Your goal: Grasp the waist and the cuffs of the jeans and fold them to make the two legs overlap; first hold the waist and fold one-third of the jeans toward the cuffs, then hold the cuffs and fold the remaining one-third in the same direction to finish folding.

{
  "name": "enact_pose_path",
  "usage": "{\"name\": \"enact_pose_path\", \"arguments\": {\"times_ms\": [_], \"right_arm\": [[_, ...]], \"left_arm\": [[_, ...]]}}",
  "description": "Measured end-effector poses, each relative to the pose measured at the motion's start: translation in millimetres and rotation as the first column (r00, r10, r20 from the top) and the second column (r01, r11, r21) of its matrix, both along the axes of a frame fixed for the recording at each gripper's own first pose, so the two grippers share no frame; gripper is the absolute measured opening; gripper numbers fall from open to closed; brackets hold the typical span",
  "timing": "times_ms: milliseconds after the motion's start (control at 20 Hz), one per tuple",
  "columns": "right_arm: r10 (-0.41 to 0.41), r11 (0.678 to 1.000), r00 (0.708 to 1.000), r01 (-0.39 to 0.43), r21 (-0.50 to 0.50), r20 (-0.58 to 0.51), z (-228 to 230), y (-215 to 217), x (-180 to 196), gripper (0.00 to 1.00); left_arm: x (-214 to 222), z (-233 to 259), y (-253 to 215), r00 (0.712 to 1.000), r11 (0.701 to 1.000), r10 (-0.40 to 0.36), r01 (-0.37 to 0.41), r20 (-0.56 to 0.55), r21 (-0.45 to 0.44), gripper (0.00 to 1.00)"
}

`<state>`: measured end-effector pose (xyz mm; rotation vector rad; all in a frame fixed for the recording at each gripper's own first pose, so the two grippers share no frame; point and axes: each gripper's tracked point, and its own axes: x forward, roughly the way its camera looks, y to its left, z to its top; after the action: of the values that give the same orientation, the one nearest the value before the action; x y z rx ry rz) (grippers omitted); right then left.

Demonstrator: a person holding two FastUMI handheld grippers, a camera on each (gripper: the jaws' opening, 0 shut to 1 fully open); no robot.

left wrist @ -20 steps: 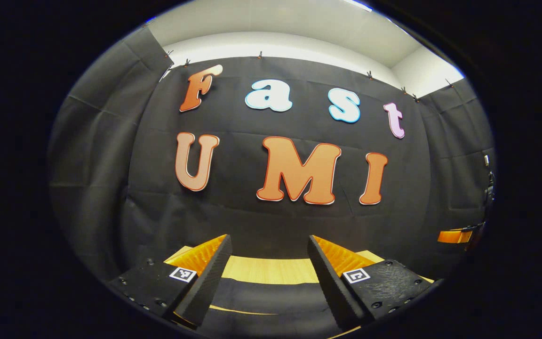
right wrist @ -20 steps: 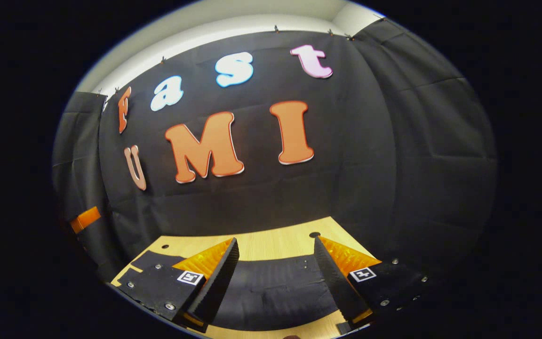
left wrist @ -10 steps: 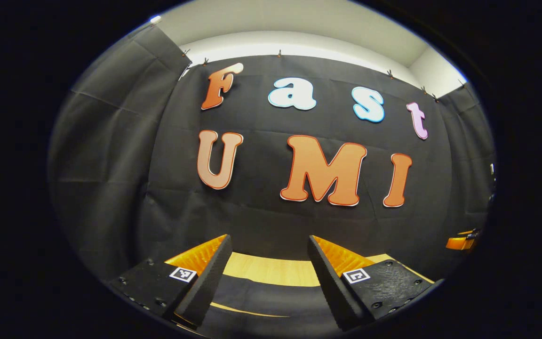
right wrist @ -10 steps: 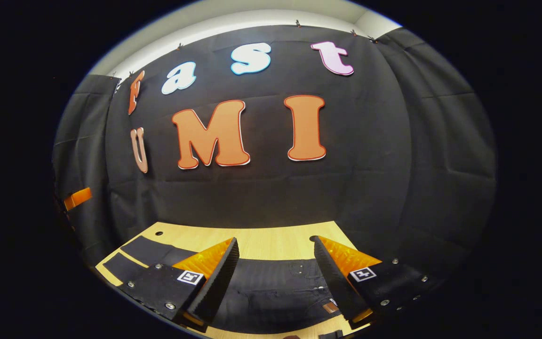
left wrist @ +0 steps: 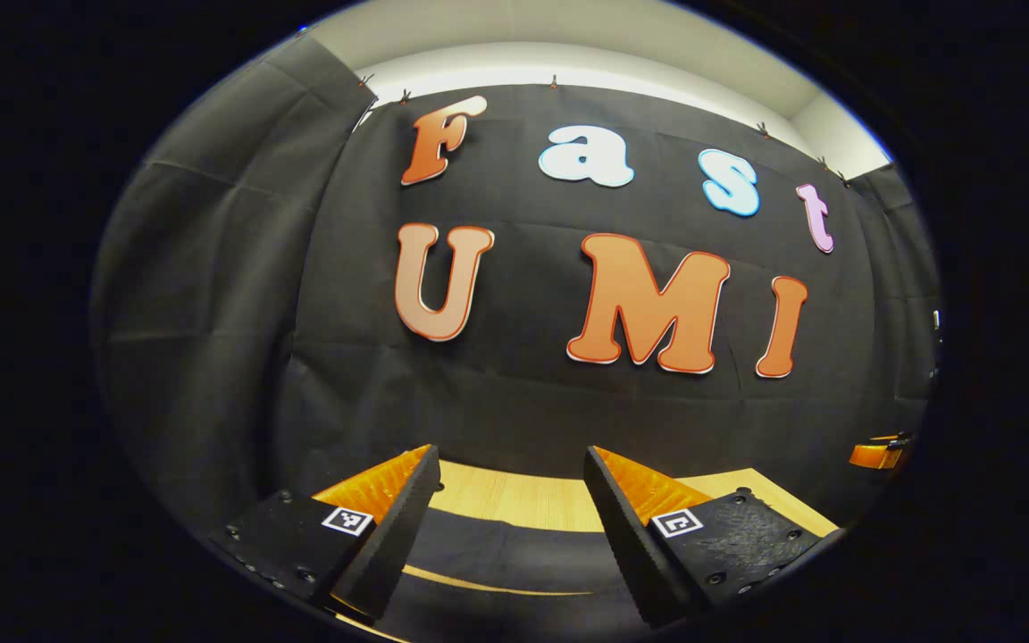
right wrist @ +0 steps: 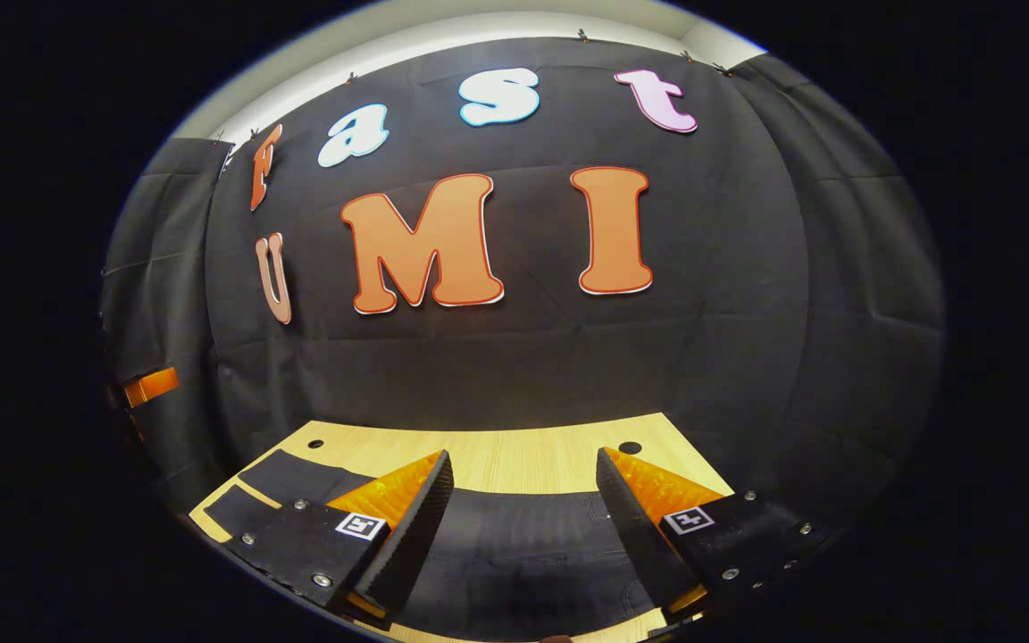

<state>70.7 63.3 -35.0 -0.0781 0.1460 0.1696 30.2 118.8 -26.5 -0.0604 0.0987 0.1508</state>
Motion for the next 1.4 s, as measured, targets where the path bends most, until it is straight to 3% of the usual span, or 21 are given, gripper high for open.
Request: {"name": "enact_pose_path", "arguments": {"times_ms": [150, 300, 550, 700, 900, 1100, 1250, 1400], "right_arm": [[0.021, 1.0, 0.999, -0.021, 0.009, -0.028, -10, 7, 4, 1.0], [0.038, 0.998, 0.998, -0.035, 0.051, -0.057, -19, 12, 6, 0.97], [0.045, 0.997, 0.994, -0.039, 0.062, -0.102, -32, 13, 9, 0.97], [0.071, 0.993, 0.986, -0.055, 0.105, -0.152, -42, 14, 8, 0.97], [0.069, 0.993, 0.978, -0.048, 0.112, -0.199, -58, 10, 12, 0.97], [0.06, 0.992, 0.97, -0.033, 0.119, -0.234, -68, 0, 15, 0.97], [0.037, 0.993, 0.969, -0.007, 0.121, -0.243, -71, -14, 20, 0.97], [0.011, 0.99, 0.963, 0.027, 0.138, -0.27, -78, -30, 24, 0.97]], "left_arm": [[-3, -32, 13, 0.997, 0.995, 0.01, -0.017, -0.074, -0.102, 0.97], [-15, -83, 29, 0.985, 0.971, 0.003, -0.045, -0.174, -0.237, 0.98], [-51, -175, 73, 0.934, 0.875, 0.057, -0.216, -0.352, -0.433, 0.98], [-72, -218, 86, 0.886, 0.763, 0.097, -0.359, -0.453, -0.538, 0.98], [-100, -257, 99, 0.804, 0.636, 0.145, -0.522, -0.577, -0.568, 0.98], [-116, -280, 97, 0.713, 0.434, 0.144, -0.668, -0.686, -0.604, 0.98], [-123, -287, 93, 0.632, 0.354, 0.15, -0.752, -0.76, -0.555, 0.98], [-122, -298, 98, 0.591, 0.316, 0.168, -0.79, -0.789, -0.525, 0.98]]}}
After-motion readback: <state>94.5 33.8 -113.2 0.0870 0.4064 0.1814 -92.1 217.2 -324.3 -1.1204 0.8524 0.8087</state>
